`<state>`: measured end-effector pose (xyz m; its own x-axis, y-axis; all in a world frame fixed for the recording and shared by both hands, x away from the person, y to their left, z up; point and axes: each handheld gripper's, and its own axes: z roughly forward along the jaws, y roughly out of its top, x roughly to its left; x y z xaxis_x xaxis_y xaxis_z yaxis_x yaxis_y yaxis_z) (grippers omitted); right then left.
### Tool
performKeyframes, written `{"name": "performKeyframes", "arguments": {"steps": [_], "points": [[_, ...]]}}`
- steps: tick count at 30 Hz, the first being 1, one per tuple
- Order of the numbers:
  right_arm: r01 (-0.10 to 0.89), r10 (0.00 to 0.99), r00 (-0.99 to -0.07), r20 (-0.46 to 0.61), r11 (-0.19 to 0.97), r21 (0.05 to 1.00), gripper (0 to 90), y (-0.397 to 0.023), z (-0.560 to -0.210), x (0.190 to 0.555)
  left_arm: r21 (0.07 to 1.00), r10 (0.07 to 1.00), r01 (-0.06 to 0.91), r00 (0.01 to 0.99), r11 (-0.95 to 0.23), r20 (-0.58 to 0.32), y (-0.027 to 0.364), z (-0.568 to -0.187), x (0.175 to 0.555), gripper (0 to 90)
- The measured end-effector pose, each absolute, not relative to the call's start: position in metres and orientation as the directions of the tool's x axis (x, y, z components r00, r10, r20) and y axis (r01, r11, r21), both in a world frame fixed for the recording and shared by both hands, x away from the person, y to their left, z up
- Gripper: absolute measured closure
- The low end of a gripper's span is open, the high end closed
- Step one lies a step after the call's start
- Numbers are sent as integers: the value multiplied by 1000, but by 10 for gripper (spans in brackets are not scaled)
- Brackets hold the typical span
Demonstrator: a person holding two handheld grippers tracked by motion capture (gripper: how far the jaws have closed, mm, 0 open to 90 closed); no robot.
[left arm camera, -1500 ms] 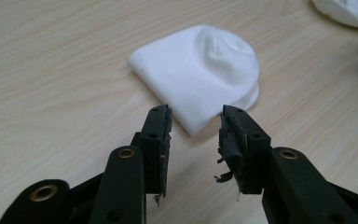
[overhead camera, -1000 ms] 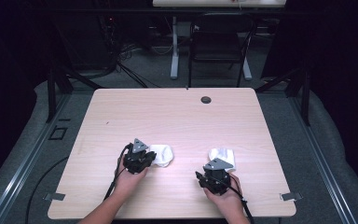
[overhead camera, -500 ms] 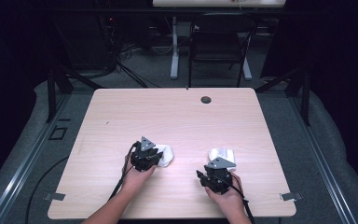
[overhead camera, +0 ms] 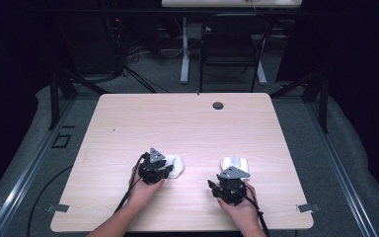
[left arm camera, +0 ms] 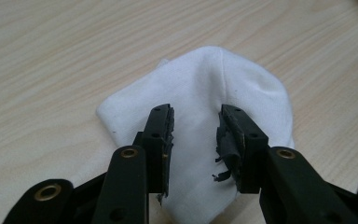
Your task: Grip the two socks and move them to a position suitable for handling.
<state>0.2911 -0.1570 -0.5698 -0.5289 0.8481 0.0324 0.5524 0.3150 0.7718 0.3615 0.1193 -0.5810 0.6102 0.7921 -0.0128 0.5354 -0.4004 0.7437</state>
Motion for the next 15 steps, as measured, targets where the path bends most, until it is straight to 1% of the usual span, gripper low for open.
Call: {"name": "performKeyframes", "arguments": {"steps": [7,10,11,12,13,14,15], "points": [[551,852,-524,22,319,772,557,-157,-571,291,726,787,547,617,-416,-14,118,-579,351,637],[533,856,-517,-2,324,782,547,-160,-567,292,727,781,545,624,-419,-18,118,-579,345,638],[529,860,-510,-8,322,785,546,-163,-564,292,727,778,544,629,-420,-21,118,-579,343,638],[546,878,-478,5,293,785,542,-172,-562,293,723,777,548,629,-421,-24,117,-578,339,638],[546,878,-478,5,293,785,542,-172,-562,293,723,777,548,629,-421,-24,117,-578,339,638],[559,896,-444,9,269,784,542,-181,-560,293,721,775,549,631,-423,-25,117,-578,335,638],[559,902,-432,9,260,788,542,-185,-558,293,719,774,549,633,-426,-25,116,-578,333,638]]}}
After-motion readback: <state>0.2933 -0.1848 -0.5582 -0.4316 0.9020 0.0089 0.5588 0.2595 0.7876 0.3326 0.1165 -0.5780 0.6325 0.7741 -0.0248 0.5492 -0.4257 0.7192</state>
